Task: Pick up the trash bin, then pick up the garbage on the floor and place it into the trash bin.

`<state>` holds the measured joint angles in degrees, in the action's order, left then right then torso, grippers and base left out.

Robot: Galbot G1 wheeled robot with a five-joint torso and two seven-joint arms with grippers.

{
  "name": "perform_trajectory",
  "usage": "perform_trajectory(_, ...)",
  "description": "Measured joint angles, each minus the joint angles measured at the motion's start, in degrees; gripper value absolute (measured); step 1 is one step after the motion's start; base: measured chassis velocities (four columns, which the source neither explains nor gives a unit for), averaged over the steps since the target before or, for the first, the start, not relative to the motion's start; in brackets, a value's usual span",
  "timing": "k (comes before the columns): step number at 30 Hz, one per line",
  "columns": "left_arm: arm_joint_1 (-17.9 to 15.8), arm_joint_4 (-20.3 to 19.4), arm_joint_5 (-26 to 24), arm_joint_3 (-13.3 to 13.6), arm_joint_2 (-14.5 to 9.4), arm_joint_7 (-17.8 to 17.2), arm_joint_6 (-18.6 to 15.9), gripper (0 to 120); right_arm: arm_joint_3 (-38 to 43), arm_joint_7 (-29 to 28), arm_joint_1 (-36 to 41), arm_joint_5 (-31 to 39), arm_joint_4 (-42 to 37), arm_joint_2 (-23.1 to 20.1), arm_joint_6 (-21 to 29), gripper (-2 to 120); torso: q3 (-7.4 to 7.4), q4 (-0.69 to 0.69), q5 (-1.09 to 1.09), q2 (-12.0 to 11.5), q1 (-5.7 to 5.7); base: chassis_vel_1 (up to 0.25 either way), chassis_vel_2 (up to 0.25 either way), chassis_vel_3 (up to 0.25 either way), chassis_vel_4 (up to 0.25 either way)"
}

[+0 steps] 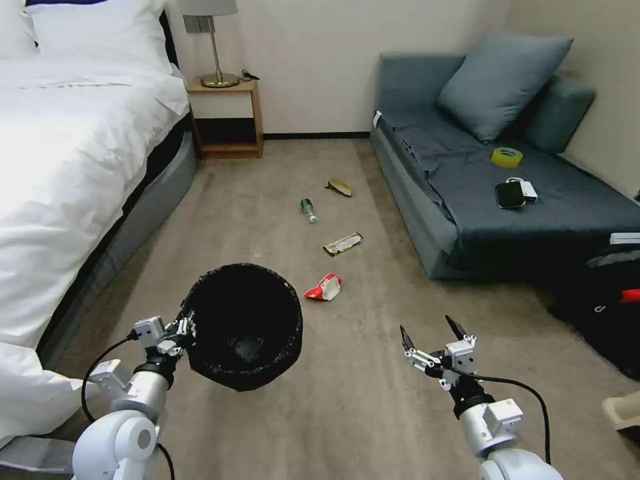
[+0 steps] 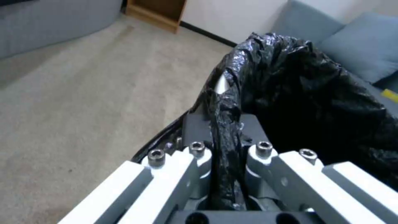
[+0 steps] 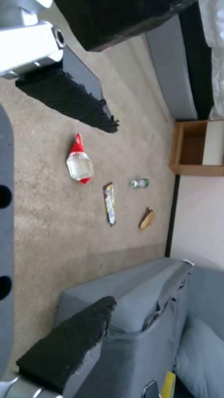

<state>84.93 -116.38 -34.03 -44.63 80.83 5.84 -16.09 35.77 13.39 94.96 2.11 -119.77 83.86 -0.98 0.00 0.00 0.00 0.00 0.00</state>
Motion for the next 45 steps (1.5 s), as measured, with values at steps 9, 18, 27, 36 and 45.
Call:
perform_trajectory(9,-0.27,-0.27,-0.34,-0.3,-0.22,0.12,0.12,5,-0.17,0.31,-0.12,-0.15,0.41,0.48,-0.39,100,0.0,0.0,0.0,0.0,0.0,-0.06,0.052,0.06,-0.057)
perform_trajectory(18,-0.5,-0.27,-0.36,-0.28,-0.23,0.21,0.37,5,0.08,0.47,0.02,-0.19,0.45,0.51,-0.75,100,0.0,0.0,0.0,0.0,0.0,-0.116,0.126,0.125,-0.117)
perform_trajectory(27,-0.64,-0.03,-0.56,-0.45,-0.27,0.37,0.52,5,0.05,0.65,-0.06,-0.2,0.74,0.6,-0.84,100,0.0,0.0,0.0,0.0,0.0,-0.091,0.091,0.088,-0.095)
perform_trajectory(36,-1.12,0.12,-1.05,-0.98,-0.38,0.05,0.56,5,-0.02,0.7,-0.26,-0.3,0.99,0.79,-0.75,100,0.0,0.0,0.0,0.0,0.0,-0.115,0.109,0.118,-0.11)
perform_trajectory(45,-1.31,0.48,-1.25,-1.29,-0.44,-0.59,0.62,5,-0.41,0.87,-0.44,-0.69,1.45,1.21,-0.75,100,0.0,0.0,0.0,0.0,0.0,-0.148,0.141,0.139,-0.145)
